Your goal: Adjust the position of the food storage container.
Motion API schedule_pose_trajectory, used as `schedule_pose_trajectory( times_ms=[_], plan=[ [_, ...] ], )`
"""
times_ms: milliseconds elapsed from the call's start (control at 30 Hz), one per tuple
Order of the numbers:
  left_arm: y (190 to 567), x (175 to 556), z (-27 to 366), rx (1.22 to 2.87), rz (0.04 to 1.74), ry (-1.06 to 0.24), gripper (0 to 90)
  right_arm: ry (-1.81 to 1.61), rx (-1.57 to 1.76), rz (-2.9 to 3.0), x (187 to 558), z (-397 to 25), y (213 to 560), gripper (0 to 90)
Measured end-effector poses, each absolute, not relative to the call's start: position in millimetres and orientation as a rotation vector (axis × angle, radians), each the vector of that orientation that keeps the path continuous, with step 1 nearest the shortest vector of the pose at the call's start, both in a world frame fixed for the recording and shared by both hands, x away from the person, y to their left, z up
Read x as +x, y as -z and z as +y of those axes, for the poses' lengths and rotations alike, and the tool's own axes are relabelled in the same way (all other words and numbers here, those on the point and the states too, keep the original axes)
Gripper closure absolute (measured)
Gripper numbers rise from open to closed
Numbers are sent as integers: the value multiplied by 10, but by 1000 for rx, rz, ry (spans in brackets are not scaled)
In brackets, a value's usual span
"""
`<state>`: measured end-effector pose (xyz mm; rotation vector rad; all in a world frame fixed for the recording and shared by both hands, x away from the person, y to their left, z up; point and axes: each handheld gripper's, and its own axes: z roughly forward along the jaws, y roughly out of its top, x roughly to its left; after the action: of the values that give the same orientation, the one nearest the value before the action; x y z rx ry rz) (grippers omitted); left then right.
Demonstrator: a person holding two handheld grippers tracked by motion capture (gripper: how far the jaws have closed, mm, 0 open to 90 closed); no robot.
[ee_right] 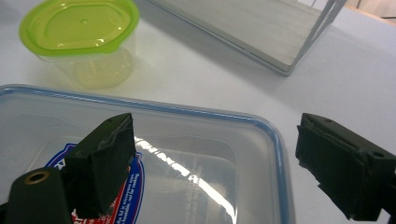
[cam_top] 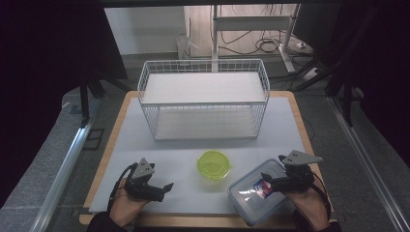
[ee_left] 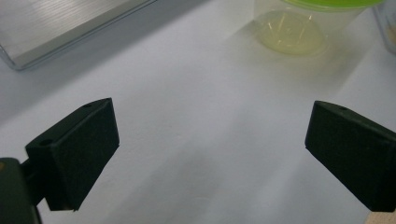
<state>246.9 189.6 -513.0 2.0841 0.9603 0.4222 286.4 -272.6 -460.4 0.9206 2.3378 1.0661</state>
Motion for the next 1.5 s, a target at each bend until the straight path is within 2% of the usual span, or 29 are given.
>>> schedule_pose_trajectory(
  times_ms=[133,233,600,900,1100,1167,1500],
  plan=[
    [5117,2453,1877,2082,948,-441,50,-1113,953,2342,2861,-2730,4609,170],
    [5112,2456,1887,2067,946,-434,71,-1101,966,2345,2864,-2711,4632,171],
    [5097,2466,1785,2079,917,-427,218,-1116,995,2329,2861,-2715,4637,204],
    [5015,2535,1678,2038,894,-318,603,-1123,1007,2320,2860,-2717,4625,204],
    [4932,2614,1442,2031,822,-256,876,-1128,1014,2297,2862,-2735,4611,190],
    [4915,2652,1361,2031,795,-233,900,-1124,1014,2291,2865,-2736,4610,188],
    [4797,2929,822,2071,683,-219,900,-1110,1016,2274,2878,-2733,4605,181]
  ],
)
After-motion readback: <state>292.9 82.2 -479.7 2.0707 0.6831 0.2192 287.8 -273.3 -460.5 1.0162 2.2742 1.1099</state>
